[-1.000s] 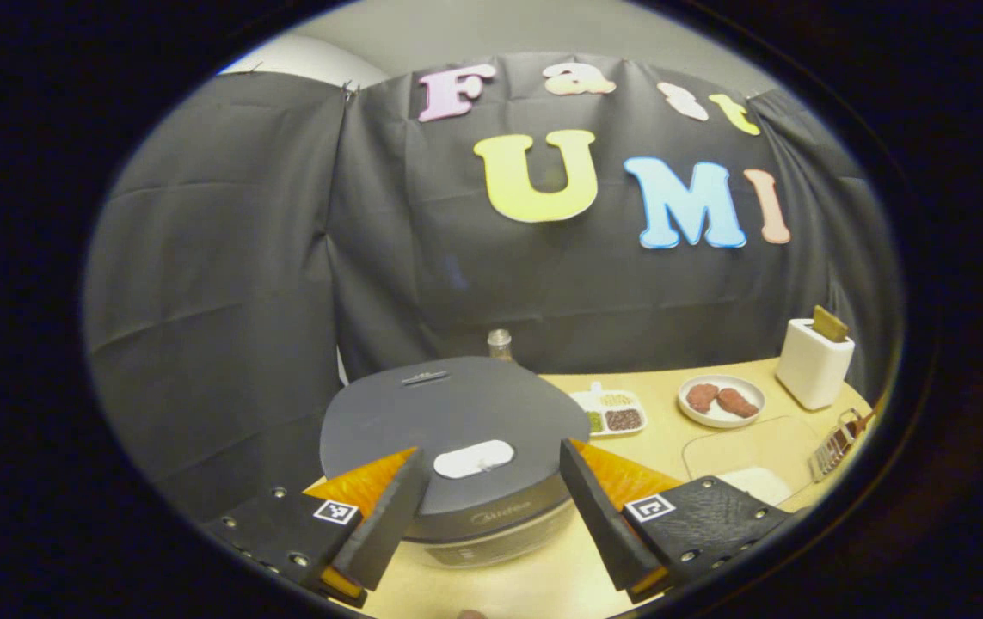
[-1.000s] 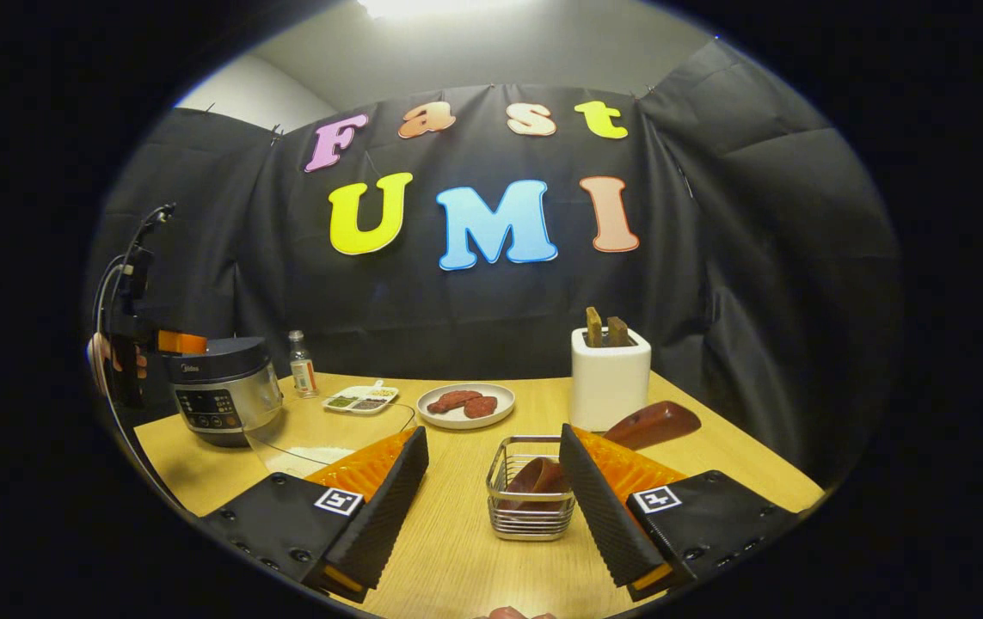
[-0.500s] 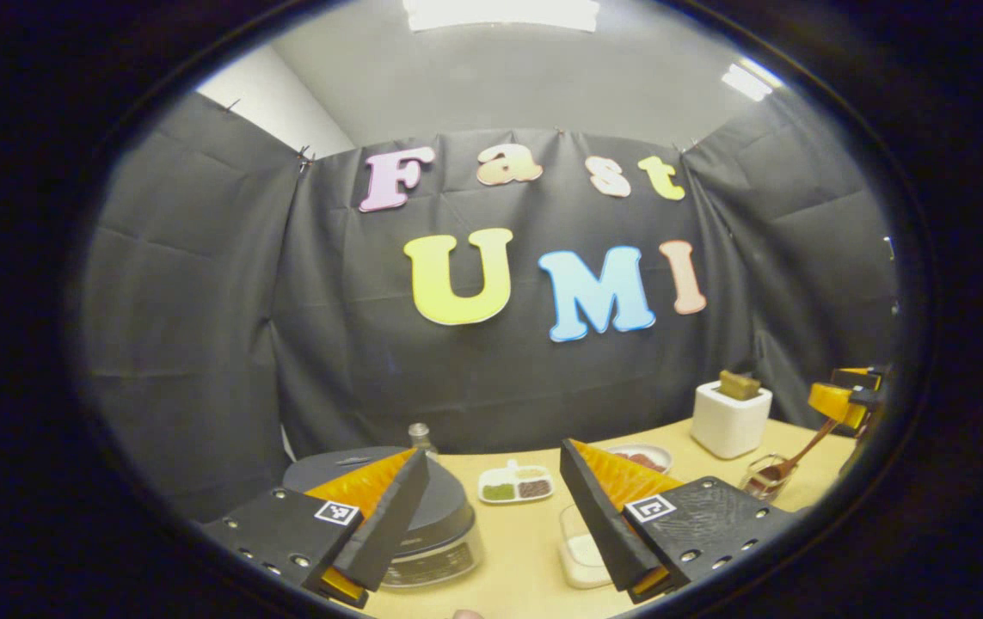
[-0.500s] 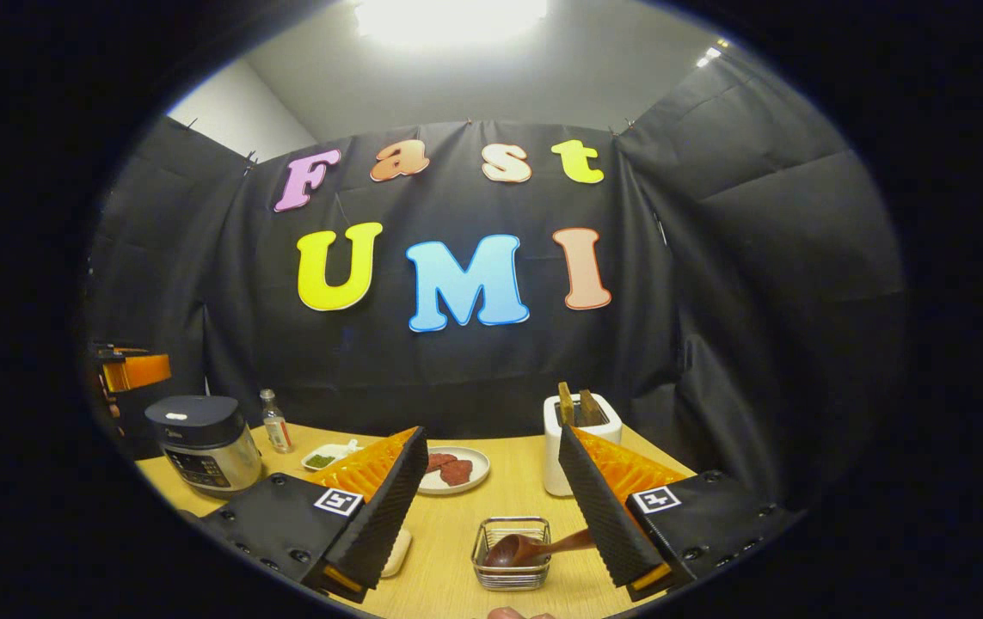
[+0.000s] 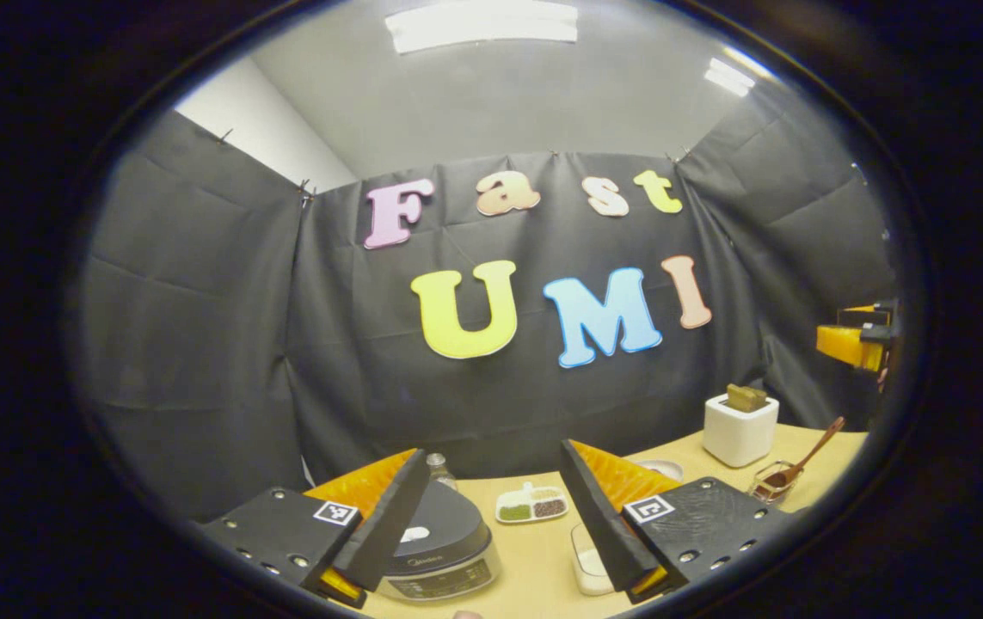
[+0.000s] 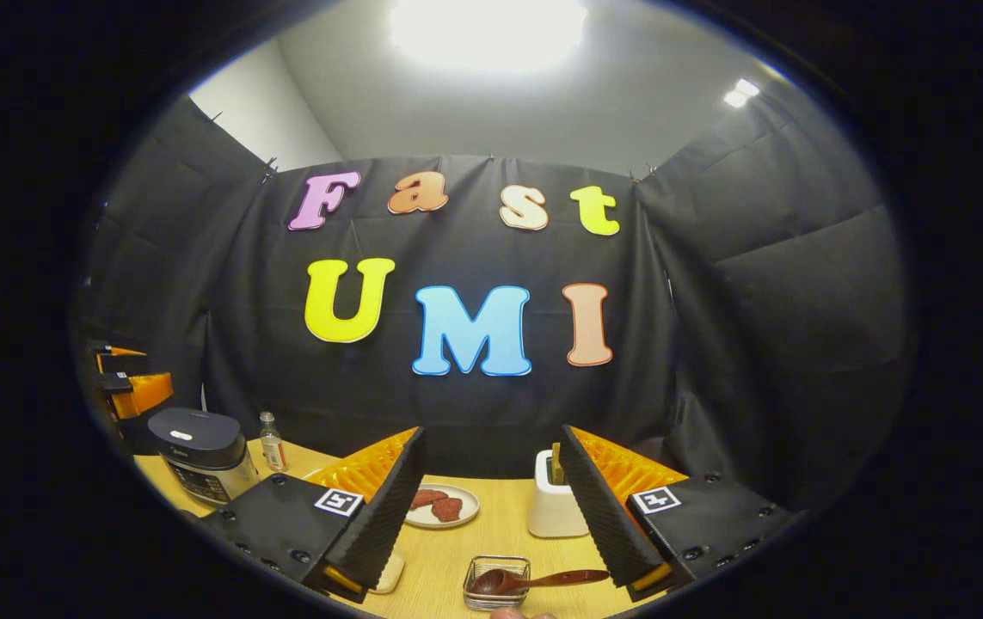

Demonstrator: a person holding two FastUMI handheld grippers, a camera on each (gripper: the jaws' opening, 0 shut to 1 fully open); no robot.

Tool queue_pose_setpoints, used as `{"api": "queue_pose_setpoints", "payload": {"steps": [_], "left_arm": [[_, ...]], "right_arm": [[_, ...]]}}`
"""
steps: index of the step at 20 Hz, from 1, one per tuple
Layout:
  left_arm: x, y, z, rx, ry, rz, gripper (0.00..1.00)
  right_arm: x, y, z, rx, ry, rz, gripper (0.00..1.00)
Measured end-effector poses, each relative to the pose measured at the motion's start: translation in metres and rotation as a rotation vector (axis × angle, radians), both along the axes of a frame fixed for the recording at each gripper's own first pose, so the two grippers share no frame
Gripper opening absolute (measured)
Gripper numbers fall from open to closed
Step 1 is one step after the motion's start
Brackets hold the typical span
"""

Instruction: Close the left gripper, press the button to open the rice cooker; take a wooden spoon from the chopstick holder with the right hand, scoop a spoonful of rice and pour it into the rice cooker, then put the wooden spoon back into the chopstick holder.

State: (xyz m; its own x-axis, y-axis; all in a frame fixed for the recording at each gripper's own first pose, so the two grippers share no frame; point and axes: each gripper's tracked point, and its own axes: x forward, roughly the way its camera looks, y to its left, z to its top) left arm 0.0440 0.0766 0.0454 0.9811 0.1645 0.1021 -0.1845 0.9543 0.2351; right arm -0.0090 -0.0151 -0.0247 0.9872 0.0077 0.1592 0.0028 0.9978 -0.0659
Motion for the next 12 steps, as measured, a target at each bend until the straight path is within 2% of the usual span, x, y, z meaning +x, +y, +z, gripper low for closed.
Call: {"api": "queue_pose_setpoints", "payload": {"steps": [3,7,11,12], "left_arm": [[0.003,-0.003,-0.008,-0.057,0.007,-0.033,0.97],[0.003,0.007,-0.008,-0.056,-0.014,-0.009,0.96],[0.005,0.001,-0.017,-0.069,-0.011,-0.039,0.96],[0.006,0.002,-0.02,-0.063,-0.007,-0.038,0.97]], "right_arm": [[0.001,0.004,-0.008,-0.009,0.018,0.013,0.98],[0.003,0.005,-0.017,-0.007,0.034,0.01,0.98],[0.007,0.007,-0.025,0.052,0.056,0.022,0.98],[0.007,0.004,-0.03,0.054,0.074,0.015,0.92]]}}
